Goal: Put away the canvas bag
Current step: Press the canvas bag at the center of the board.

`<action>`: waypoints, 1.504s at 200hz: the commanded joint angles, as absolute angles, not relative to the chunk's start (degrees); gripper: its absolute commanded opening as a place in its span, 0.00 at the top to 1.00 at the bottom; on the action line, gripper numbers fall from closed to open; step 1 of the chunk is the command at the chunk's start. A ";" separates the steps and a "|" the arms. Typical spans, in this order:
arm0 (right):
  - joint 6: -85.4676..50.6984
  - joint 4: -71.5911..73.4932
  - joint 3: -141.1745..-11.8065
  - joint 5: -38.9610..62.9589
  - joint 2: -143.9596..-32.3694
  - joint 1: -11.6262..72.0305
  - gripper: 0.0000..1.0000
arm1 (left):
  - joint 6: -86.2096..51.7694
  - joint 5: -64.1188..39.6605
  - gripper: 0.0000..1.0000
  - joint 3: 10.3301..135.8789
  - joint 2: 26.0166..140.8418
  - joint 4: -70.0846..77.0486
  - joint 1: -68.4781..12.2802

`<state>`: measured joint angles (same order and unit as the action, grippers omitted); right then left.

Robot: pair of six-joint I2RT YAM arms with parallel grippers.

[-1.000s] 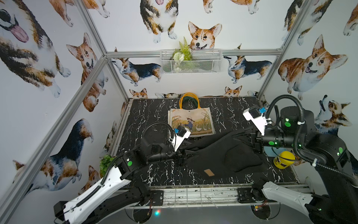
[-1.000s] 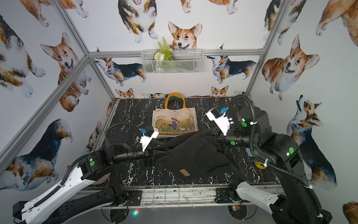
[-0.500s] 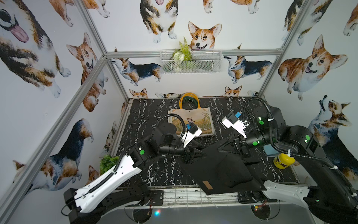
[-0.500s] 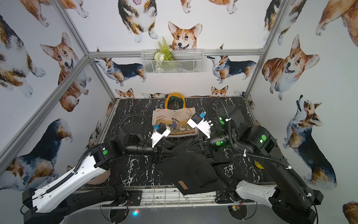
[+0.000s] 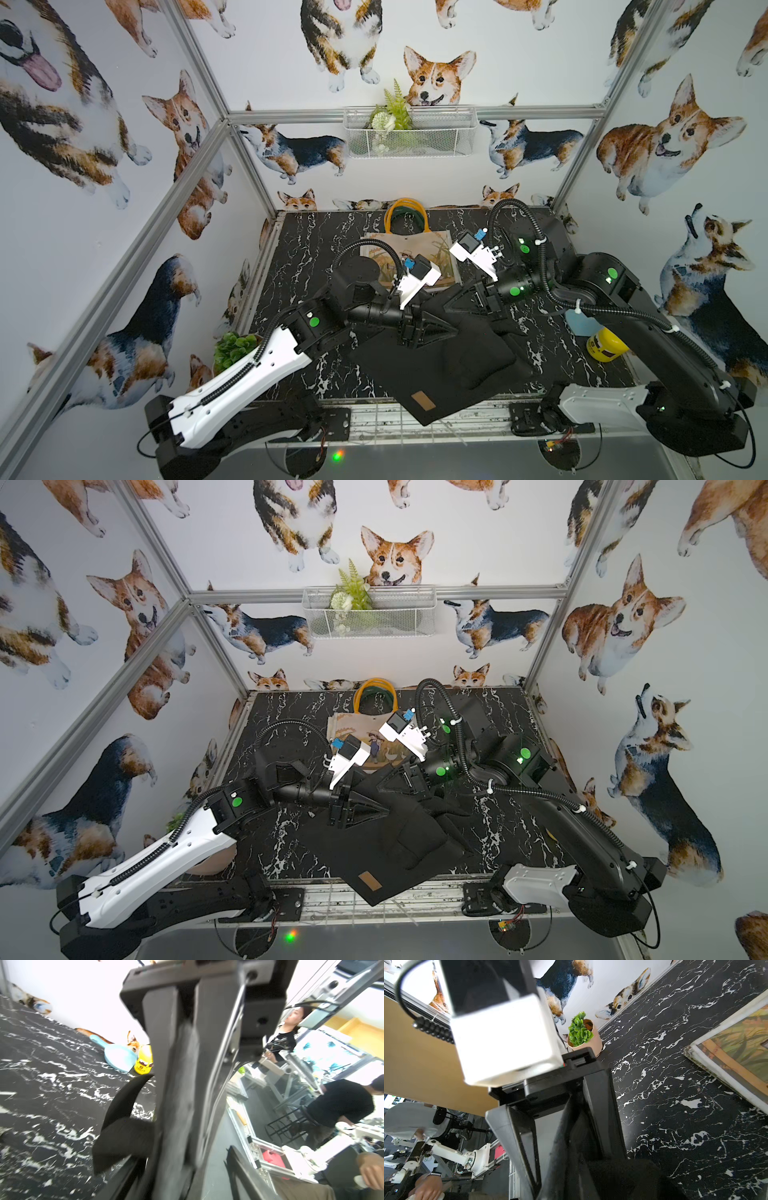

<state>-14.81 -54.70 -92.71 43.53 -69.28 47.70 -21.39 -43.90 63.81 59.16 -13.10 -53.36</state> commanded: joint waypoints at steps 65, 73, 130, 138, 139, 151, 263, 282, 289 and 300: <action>-11.69 -53.20 -97.90 37.39 -71.12 48.52 1.00 | -24.61 -56.58 1.00 61.05 60.04 -4.93 -53.61; -11.39 -53.88 -98.44 36.97 -71.26 48.52 1.00 | -24.47 -56.58 1.00 60.83 59.95 -5.05 -53.70; -10.20 -52.29 -90.24 37.57 -66.54 48.51 0.66 | -12.47 -39.00 1.00 64.16 56.06 -22.43 -52.82; -10.28 -50.51 -86.91 38.13 -64.78 48.52 0.57 | -12.00 -37.27 1.00 64.53 55.57 -23.77 -52.04; -10.28 -50.35 -86.52 38.22 -64.69 48.52 0.56 | -11.93 -37.14 1.00 64.61 55.47 -23.88 -51.91; -10.36 -47.49 -81.51 39.30 -60.28 48.52 0.46 | -11.79 -36.83 1.00 64.63 54.42 -24.43 -50.01; -14.80 -30.36 -57.71 17.72 -32.60 48.52 0.00 | -36.34 -63.01 1.00 53.88 46.49 8.31 -29.01; -14.78 -31.17 -55.85 16.17 -31.39 48.52 0.00 | -38.21 -63.21 1.00 53.89 46.75 11.20 -29.03; -15.01 -30.74 -55.02 16.17 -30.85 48.52 0.00 | -39.37 -63.61 1.00 53.89 46.97 12.71 -29.03; -15.70 -29.48 -53.79 16.71 -30.19 48.52 0.00 | -41.91 -64.38 1.00 53.73 47.51 16.03 -29.00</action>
